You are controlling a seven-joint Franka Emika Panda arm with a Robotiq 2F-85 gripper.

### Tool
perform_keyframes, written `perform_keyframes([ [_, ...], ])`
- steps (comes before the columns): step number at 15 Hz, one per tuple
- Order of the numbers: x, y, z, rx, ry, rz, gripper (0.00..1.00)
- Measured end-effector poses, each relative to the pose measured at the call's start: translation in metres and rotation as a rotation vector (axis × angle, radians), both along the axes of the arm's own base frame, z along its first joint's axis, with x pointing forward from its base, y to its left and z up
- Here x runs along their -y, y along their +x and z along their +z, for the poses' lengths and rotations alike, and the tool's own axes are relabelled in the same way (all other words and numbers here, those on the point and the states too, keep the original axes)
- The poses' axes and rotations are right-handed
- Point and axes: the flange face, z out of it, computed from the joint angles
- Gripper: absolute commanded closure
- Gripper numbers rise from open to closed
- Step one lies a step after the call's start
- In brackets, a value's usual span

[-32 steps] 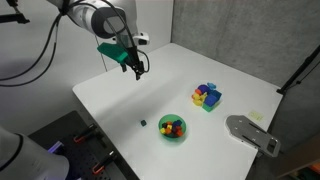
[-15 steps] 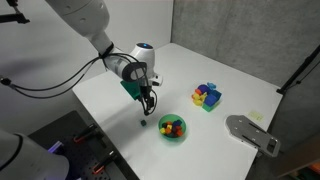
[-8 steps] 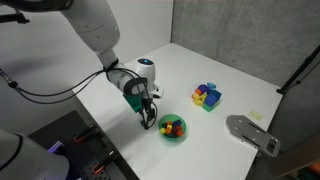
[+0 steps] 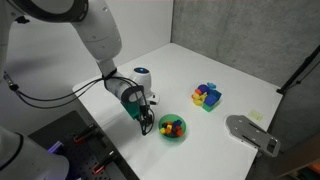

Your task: Put the small green block in the green bowl.

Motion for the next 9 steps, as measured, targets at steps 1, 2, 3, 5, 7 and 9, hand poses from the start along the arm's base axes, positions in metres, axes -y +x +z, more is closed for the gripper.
perform_keyframes([
  [1,-0.003,-0.001,-0.003,0.003,-0.002,0.007,0.00],
  [2,-0.006,-0.002,-0.006,0.008,-0.004,0.014,0.13],
  [3,-0.009,-0.003,-0.009,0.013,-0.006,0.019,0.27],
  [5,-0.014,-0.005,-0.014,0.017,-0.012,0.025,0.44],
  [7,-0.016,-0.006,-0.017,0.023,-0.019,0.029,0.60],
  [9,-0.016,-0.006,-0.018,0.027,-0.026,0.030,0.75],
])
